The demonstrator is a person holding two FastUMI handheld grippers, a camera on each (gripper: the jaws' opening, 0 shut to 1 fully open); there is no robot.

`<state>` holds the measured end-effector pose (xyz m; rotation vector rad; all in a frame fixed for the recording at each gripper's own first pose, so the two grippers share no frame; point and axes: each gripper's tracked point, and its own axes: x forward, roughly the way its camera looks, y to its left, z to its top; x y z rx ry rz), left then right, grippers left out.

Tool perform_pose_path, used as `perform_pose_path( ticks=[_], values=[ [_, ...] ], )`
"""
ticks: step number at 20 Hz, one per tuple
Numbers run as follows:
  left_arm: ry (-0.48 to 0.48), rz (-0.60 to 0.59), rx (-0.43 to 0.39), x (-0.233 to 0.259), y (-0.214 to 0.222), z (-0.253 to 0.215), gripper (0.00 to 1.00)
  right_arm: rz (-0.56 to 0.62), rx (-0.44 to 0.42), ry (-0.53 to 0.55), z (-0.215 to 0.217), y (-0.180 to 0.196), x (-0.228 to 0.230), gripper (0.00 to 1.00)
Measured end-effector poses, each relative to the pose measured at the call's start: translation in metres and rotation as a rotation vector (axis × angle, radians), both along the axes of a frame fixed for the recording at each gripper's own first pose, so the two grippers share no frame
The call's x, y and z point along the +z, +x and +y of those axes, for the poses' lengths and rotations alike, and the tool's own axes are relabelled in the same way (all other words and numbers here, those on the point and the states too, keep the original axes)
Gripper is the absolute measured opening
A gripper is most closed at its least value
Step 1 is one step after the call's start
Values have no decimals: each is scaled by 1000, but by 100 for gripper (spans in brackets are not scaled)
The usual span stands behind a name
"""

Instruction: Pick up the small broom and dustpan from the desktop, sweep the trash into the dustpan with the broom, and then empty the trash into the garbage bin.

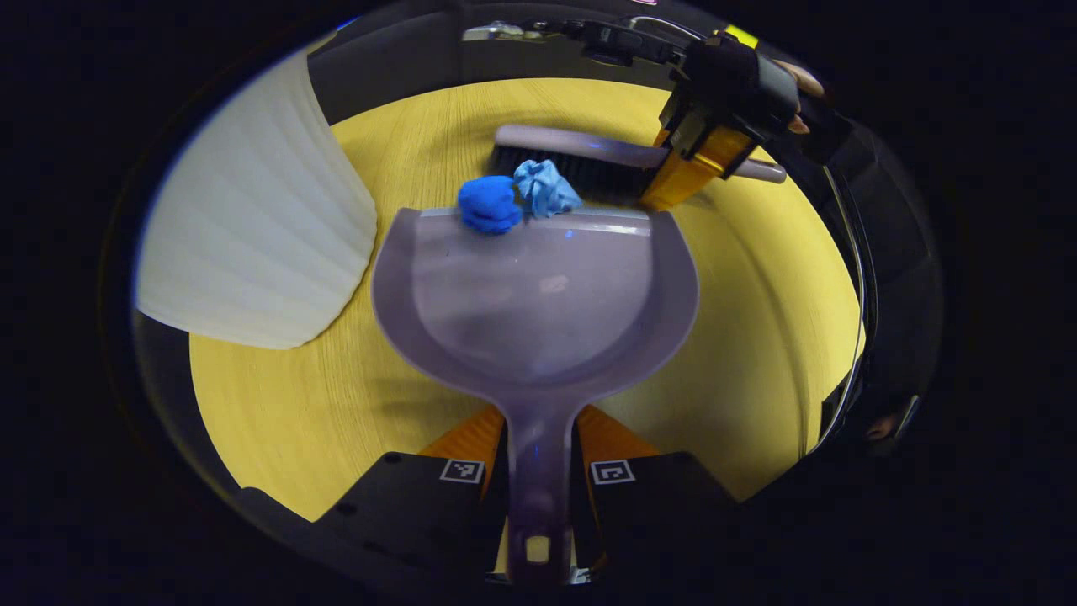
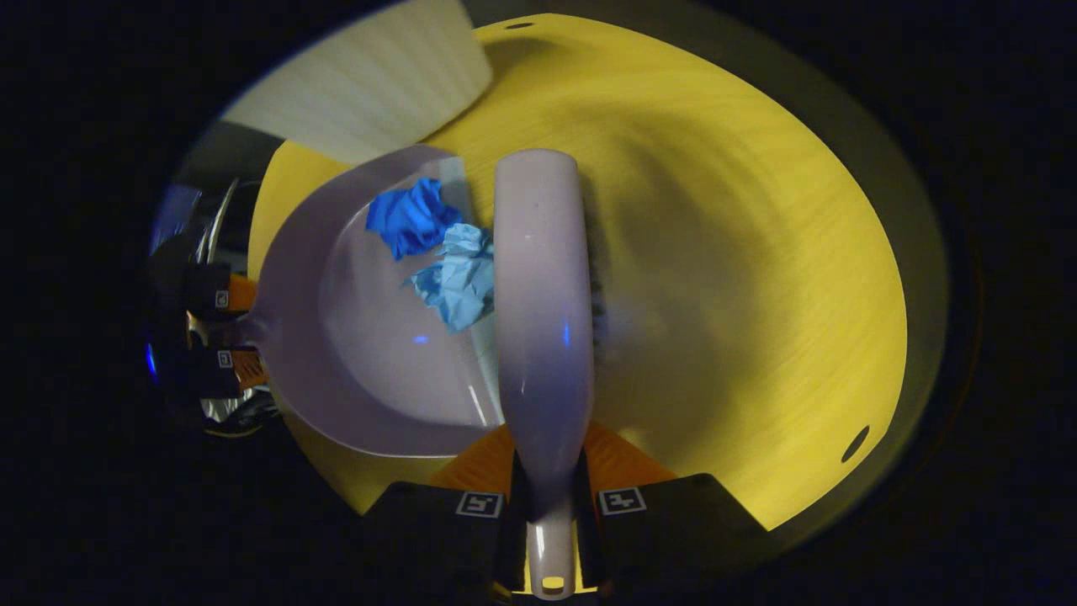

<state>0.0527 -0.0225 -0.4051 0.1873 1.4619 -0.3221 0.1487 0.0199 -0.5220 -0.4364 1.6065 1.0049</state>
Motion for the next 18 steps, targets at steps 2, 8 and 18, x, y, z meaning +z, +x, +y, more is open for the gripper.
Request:
perform_pose_path(
  ticks=[2,8,18],
  values=[
    [-1,-4,9,0,1,-1,31,-25,25,12,-2,3,4,27],
    [6,-20,-12,-5,-7,0,30,-73,177,31,-14,-10,2,27],
    [-111,-266,-27,1,-6,-1,31,-250,-357,-53,-70,18,7,27]
  ],
)
